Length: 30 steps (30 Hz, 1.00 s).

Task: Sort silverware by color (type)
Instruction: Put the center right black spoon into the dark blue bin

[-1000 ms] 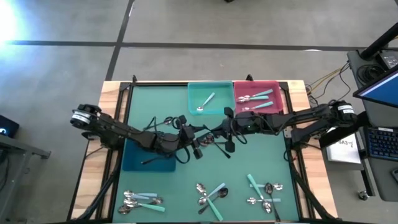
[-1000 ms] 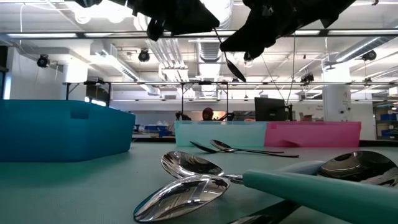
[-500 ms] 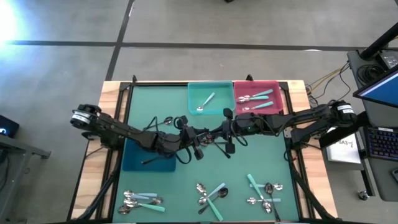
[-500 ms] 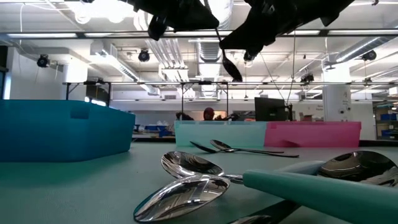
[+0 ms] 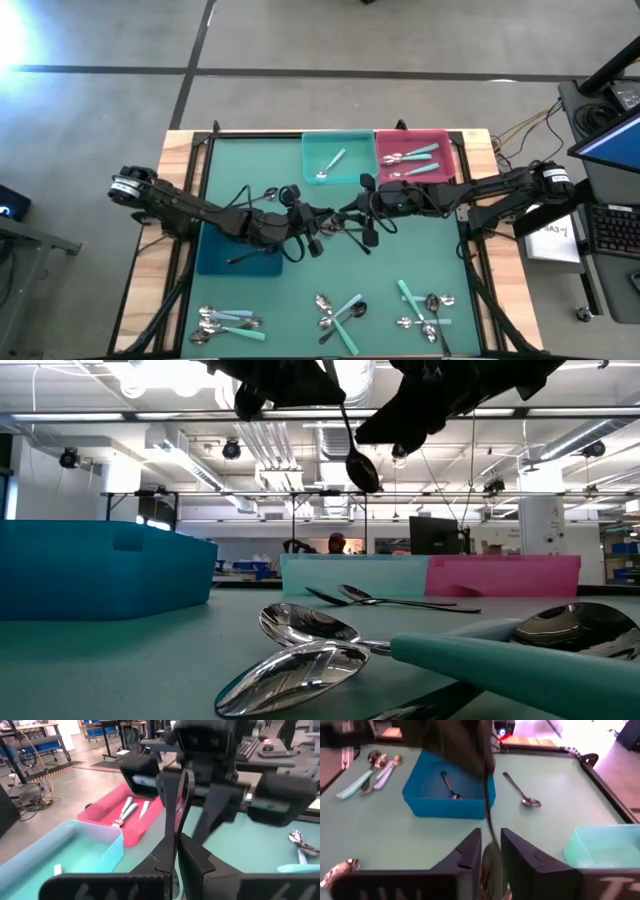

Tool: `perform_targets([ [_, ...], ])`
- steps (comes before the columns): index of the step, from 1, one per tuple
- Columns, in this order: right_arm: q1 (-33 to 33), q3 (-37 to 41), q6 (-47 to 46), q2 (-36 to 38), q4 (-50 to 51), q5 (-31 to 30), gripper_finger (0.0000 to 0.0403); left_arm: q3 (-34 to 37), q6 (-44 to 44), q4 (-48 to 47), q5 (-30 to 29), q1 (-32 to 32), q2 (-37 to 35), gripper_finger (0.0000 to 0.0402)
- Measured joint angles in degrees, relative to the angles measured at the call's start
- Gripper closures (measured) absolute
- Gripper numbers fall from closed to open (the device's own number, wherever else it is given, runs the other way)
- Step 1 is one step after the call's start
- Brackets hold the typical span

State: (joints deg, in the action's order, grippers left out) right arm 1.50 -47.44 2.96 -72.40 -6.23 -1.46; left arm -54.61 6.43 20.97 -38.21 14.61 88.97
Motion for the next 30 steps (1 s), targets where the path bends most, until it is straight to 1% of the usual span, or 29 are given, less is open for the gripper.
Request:
perform_targets([
  [2, 0.00, 0.00, 0.00, 0.00, 0.55, 0.00, 0.0305, 0.00, -0.35, -0.51, -0.07, 0.00, -0.46, 0.0401],
  [5, 0.00, 0.00, -1.74, 0.08, 3.27, -0.03, 0.0273, 0.00, 0.67, -5.90, -0.05, 0.00, -1.88, 0.0401],
  [9, 0.00, 0.00, -7.23, 0.64, 10.61, -0.01, 0.0244, 0.00, 9.00, -20.92, -0.03, 0.14, -6.07, 0.0401],
  [13, 0.00, 0.02, -12.18, 0.49, 16.75, -0.02, 0.0238, -2.30, 18.66, -38.73, 1.41, 0.77, -11.16, 0.0401],
  [17, 0.00, 0.02, -15.48, -0.73, 19.48, -0.04, 0.0245, -6.95, 28.35, -59.88, 7.95, 1.62, -14.22, 0.0401],
  [21, 0.00, 0.04, -17.93, -2.64, 19.59, -0.04, 0.0255, -11.17, 37.65, -81.12, 17.38, 1.86, -14.23, 0.0402],
  [23, 0.00, 0.04, -19.13, -3.97, 19.38, -0.04, 0.0258, -12.28, 40.24, -88.73, 21.58, 1.86, -13.44, 0.0402],
  [26, 0.00, 0.07, -19.60, -6.17, 19.49, 0.01, 0.0259, -12.37, 41.05, -93.56, 24.70, 1.88, -12.05, 0.0402],
  [30, 0.00, 0.07, -19.96, -8.49, 19.48, 0.03, 0.0259, -11.07, 40.71, -93.59, 26.80, 1.86, -10.50, 0.0402],
])
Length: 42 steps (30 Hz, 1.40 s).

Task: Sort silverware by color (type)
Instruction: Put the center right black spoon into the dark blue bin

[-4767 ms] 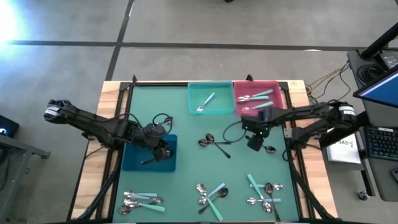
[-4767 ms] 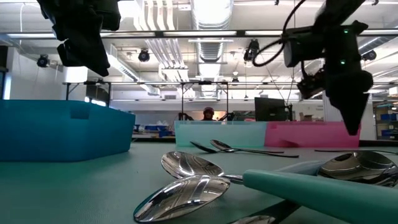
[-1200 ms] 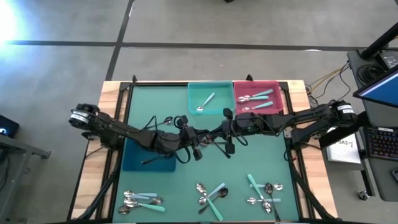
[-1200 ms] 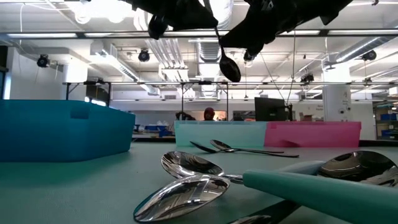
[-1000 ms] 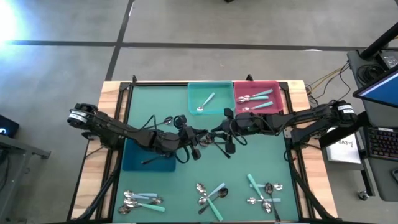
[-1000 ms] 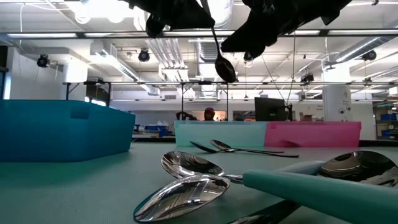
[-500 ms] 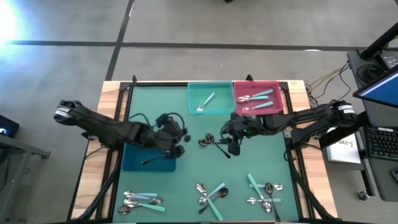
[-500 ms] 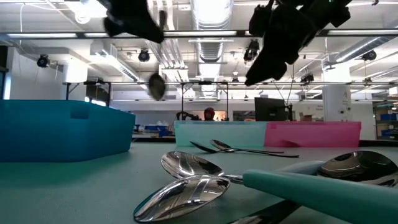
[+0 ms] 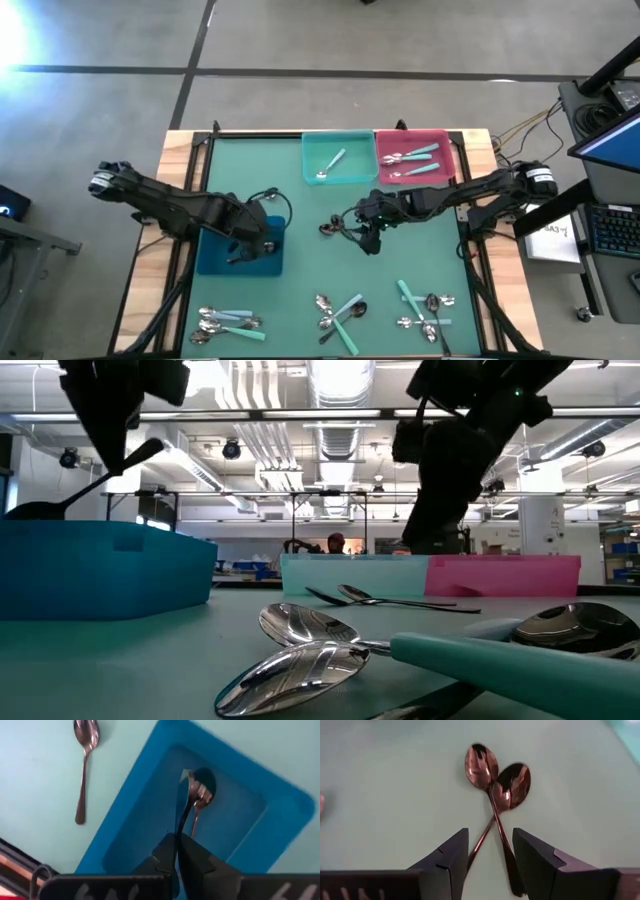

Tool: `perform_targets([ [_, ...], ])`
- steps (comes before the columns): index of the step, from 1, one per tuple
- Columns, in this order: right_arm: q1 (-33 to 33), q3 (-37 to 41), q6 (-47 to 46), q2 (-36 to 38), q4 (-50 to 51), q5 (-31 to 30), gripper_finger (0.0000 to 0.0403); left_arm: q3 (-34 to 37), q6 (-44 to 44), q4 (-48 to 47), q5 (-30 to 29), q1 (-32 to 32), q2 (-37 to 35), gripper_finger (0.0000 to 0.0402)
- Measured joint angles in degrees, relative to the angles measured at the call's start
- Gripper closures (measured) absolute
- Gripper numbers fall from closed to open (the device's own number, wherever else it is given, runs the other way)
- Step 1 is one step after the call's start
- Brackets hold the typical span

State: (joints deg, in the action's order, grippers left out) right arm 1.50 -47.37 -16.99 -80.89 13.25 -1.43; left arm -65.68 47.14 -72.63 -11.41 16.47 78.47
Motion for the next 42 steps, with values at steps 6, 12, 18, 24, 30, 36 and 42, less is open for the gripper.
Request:
perform_targets([
  [6, 0.00, 0.04, 0.00, -1.00, 0.17, 0.04, 0.0259, 0.12, -0.10, -0.72, 0.50, 0.00, 2.99, 0.0402],
  [12, 0.00, 0.04, -0.03, -1.00, 0.16, 0.04, 0.0259, 0.12, -0.09, -1.69, 2.31, -0.02, 5.68, 0.0402],
  [18, 0.00, 0.04, -1.97, -1.00, 0.16, -0.04, 0.0259, 0.12, 0.05, -2.29, 6.64, -0.02, 7.66, 0.0402],
  [24, 0.00, 0.04, -2.03, -1.00, -0.34, -0.07, 0.0259, -0.05, 2.12, -2.41, 6.65, -0.05, 8.28, 0.0400],
  [30, 0.00, 0.04, -1.94, -1.00, -0.98, -1.36, 0.0259, -0.05, 4.78, -2.48, 6.59, -0.07, 8.27, 0.0384],
  [36, -0.04, 0.04, -0.95, -1.00, -2.01, -4.67, 0.0259, -0.05, 6.37, -2.47, 6.62, -0.07, 8.27, 0.0365],
  [42, -0.02, 0.04, 0.31, -1.00, -2.90, -4.29, 0.0259, -0.05, 5.38, -1.02, 6.25, -0.07, 8.27, 0.0334],
])
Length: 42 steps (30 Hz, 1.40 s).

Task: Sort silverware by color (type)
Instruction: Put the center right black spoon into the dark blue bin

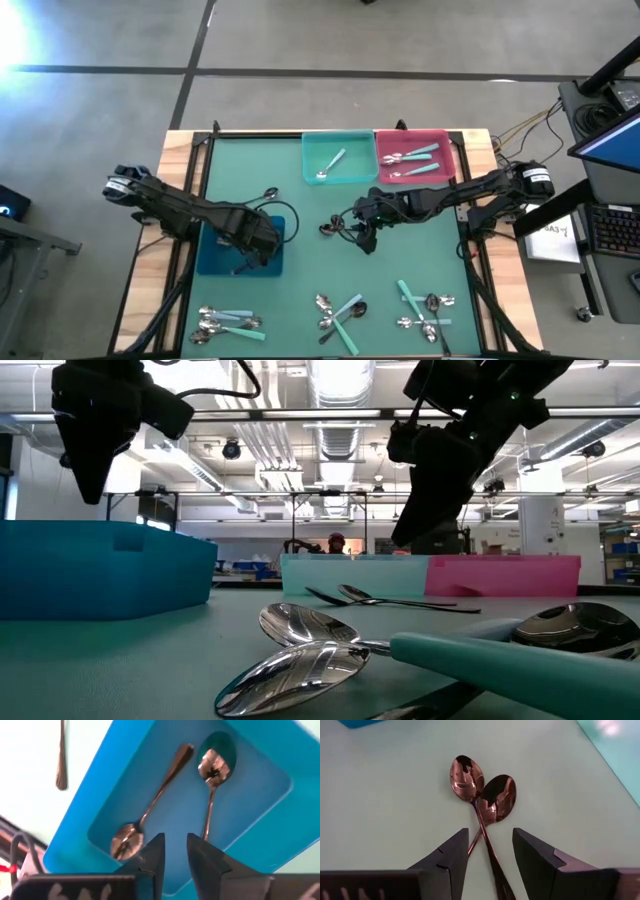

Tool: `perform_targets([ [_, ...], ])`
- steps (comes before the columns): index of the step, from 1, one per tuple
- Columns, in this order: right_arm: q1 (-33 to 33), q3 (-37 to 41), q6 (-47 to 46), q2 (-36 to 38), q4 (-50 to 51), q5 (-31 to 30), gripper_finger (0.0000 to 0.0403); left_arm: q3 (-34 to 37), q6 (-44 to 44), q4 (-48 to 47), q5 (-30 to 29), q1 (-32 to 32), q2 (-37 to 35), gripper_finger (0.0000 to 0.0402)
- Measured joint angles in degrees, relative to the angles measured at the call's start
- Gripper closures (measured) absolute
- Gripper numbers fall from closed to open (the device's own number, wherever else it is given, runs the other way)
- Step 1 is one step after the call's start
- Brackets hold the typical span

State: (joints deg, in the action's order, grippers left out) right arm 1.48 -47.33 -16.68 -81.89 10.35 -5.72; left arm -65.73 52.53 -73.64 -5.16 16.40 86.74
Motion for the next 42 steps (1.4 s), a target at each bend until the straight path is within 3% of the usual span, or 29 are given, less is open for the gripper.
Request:
perform_targets([
  [10, 0.00, 0.02, 1.85, 0.00, 0.29, 2.14, 0.0259, 0.00, -15.83, 13.12, -0.28, -0.18, 0.17, 0.0280],
  [23, 0.00, 0.07, 9.71, -6.22, 0.23, 3.13, 0.0259, -1.90, -21.50, 24.11, -4.58, -0.33, 0.20, 0.0278],
  [34, 0.00, -1.99, 13.68, -11.70, -0.17, 1.38, 0.0239, -5.07, -22.66, 24.80, -5.93, -0.07, 0.17, 0.0278],
  [42, -0.58, -3.66, 17.37, -14.30, -0.64, -0.74, 0.0257, -4.96, -23.36, 25.03, -7.59, -0.04, 0.20, 0.0278],
])
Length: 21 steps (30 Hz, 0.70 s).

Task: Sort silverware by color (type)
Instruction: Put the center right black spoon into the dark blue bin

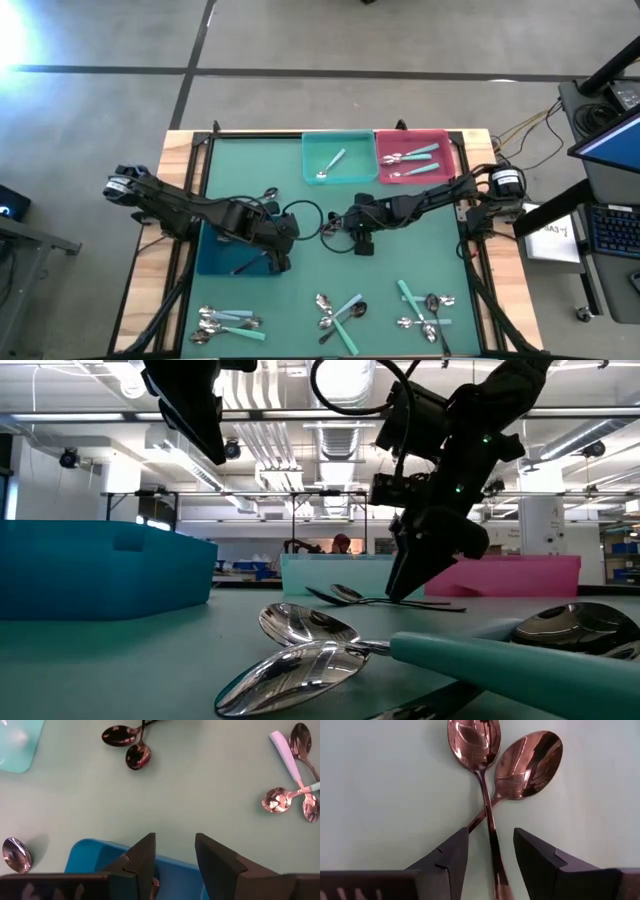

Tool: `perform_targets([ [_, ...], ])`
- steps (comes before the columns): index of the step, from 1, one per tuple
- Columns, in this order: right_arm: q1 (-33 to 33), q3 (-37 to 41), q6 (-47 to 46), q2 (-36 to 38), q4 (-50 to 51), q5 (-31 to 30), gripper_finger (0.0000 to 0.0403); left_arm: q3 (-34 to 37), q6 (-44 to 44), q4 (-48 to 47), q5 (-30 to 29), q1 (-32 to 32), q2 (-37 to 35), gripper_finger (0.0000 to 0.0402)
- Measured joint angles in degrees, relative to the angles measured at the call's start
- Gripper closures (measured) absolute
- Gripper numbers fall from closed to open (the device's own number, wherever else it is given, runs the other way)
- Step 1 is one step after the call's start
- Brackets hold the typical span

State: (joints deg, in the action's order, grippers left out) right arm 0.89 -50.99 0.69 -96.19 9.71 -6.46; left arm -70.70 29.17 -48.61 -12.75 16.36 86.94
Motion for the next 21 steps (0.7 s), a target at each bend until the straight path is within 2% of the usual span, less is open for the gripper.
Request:
perform_targets([
  [6, -0.03, -0.19, -0.18, -0.25, 0.17, 0.48, 0.0272, 0.02, 0.01, 0.57, -0.22, -0.02, 0.02, 0.0278],
  [15, -0.17, 0.36, -0.76, -1.44, 0.01, 3.52, 0.0268, 0.09, -0.22, 0.67, -0.20, 0.00, 0.02, 0.0278],
  [21, -0.18, 0.44, -0.74, -3.26, 0.11, 5.11, 0.0295, 0.11, -0.22, 0.69, -0.20, 0.00, 0.02, 0.0278],
])
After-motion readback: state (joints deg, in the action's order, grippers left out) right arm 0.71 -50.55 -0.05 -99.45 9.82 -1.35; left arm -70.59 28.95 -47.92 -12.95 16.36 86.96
